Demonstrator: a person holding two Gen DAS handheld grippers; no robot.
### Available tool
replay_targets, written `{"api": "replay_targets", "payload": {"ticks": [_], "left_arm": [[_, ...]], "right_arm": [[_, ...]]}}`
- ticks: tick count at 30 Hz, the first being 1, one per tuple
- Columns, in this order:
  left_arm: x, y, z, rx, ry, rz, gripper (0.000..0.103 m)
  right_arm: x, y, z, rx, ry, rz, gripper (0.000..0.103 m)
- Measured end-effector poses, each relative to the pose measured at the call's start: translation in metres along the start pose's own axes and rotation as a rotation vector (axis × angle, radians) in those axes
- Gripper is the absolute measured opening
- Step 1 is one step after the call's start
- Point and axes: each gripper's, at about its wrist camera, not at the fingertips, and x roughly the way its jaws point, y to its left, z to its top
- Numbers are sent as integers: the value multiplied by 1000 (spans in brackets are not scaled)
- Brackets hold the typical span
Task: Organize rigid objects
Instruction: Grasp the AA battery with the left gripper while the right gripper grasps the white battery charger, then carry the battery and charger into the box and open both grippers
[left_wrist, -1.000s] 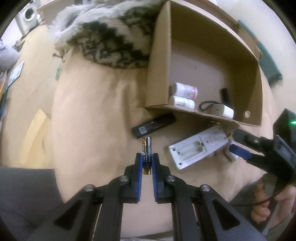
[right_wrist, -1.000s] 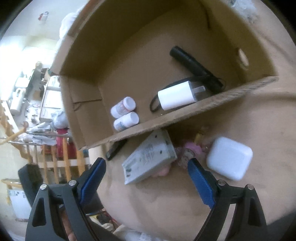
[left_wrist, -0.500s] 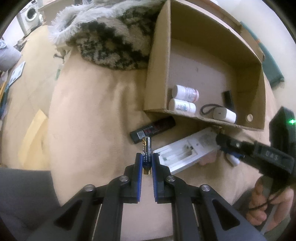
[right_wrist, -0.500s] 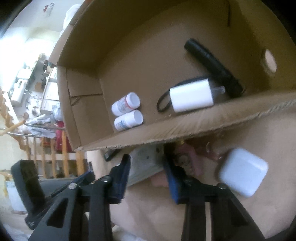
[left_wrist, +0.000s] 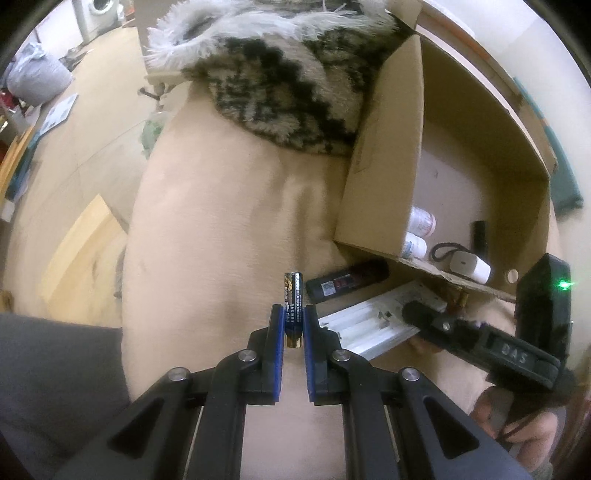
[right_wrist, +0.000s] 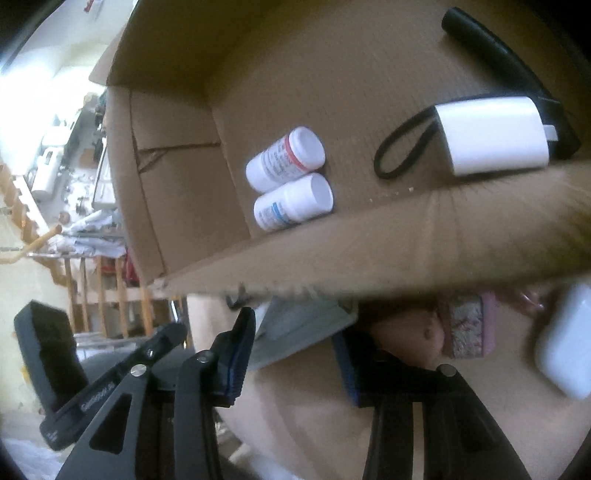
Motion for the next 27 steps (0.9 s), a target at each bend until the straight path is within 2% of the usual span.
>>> {"api": "replay_targets", "payload": {"ticks": [3,5,13,19,27], "left_arm": [[0,-3,1,4,-1,6,9],[0,-5,1,11,-5,9,9],[-3,-2,0,14,-30,34,9],[-15,-8,-4,53,-86,54,9],[-47,-26,0,96,-159,26,9]], "right_arm": [[5,2,1,32,-54,-32,45],[7,4,-1,46,-72,-53,37],[-21,23,-25,12,-110,5,22],[-60,46,-52,-78,-187,4,22],[-142,51,-41,-173,-330,-17,22]]}}
